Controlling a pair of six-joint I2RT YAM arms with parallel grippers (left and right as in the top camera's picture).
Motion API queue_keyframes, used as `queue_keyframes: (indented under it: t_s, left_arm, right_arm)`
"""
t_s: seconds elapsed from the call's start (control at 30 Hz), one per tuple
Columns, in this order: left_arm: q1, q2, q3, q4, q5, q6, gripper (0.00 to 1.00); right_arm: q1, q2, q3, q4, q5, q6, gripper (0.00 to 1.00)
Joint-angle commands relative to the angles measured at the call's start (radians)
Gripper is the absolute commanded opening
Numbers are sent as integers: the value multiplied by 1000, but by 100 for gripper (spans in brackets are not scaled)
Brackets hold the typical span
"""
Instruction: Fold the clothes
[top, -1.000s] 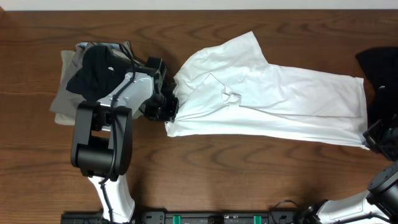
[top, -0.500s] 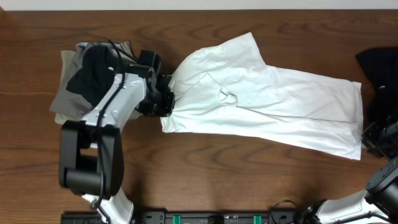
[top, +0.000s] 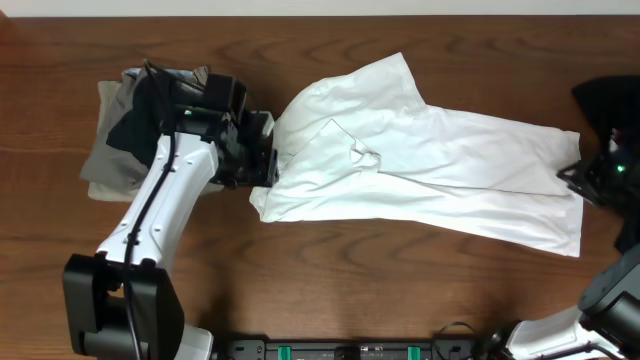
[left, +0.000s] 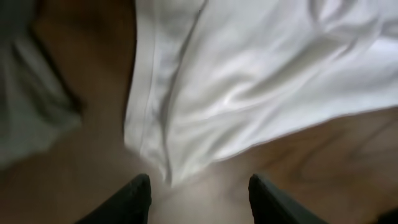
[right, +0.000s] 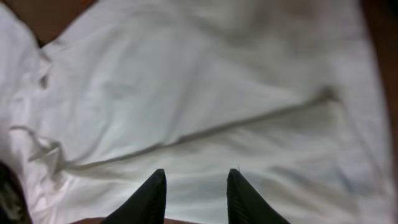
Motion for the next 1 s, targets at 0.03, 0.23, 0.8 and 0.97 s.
queue_keyframes:
  t_s: [0.03,0.23,0.8,0.97]
  left_arm:
    - [-48,26,17,94,-1,14,49]
    - [-117,174,17,137,-24,121,7]
    - [-145,341,-132,117,-158,106,6]
    - [-145,340,-220,137,-188,41,6]
  right_arm:
    - [100,-17,16,10,-2,-11,34]
    - [204,-8,14,11,72,56,33]
    - [198,-6,14,-52,169,124,28]
    - [193,-6,13,-56,184,126,32]
